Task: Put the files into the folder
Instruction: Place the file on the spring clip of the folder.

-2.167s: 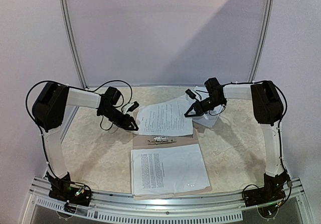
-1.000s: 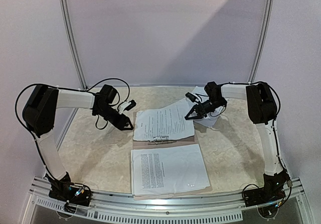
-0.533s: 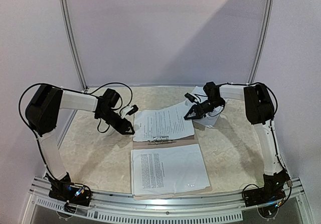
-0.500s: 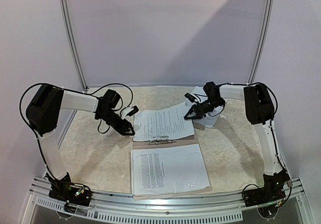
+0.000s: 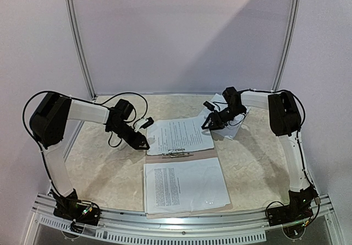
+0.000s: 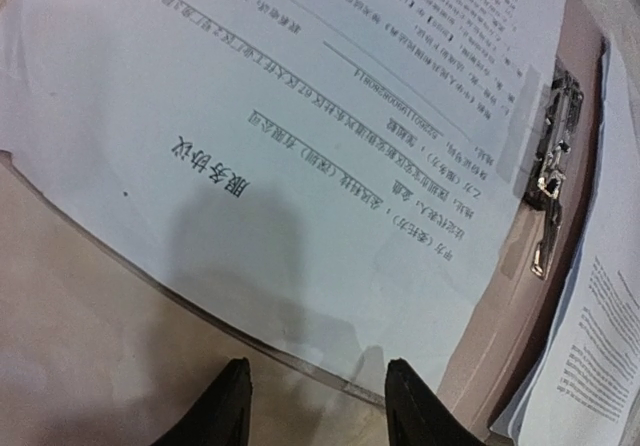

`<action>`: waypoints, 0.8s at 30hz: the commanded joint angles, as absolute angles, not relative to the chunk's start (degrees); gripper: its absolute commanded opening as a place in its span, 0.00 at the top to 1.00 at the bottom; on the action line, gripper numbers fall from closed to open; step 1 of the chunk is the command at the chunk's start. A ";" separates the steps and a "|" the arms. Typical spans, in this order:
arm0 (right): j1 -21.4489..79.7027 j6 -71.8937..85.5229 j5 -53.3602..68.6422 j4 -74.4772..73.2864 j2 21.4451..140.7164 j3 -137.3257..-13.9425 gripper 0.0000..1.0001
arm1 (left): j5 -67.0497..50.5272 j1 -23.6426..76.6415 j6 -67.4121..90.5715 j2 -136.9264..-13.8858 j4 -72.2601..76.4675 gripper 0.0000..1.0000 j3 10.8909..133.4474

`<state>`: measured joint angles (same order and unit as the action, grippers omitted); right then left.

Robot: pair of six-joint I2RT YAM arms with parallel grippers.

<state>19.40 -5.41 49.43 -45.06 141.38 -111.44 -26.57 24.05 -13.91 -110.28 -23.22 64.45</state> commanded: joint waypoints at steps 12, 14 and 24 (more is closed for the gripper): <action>10.74 11.71 30.32 -33.88 121.23 -97.30 0.43 | -27.62 24.79 -20.46 -108.16 -29.86 0.52 68.10; 7.47 16.15 26.14 -29.16 118.94 -92.75 0.43 | -27.83 24.79 -21.46 -107.94 -31.06 0.52 69.41; -3.98 37.26 24.87 1.94 122.57 -85.06 0.48 | -25.68 25.01 -25.04 -107.36 -32.33 0.45 76.81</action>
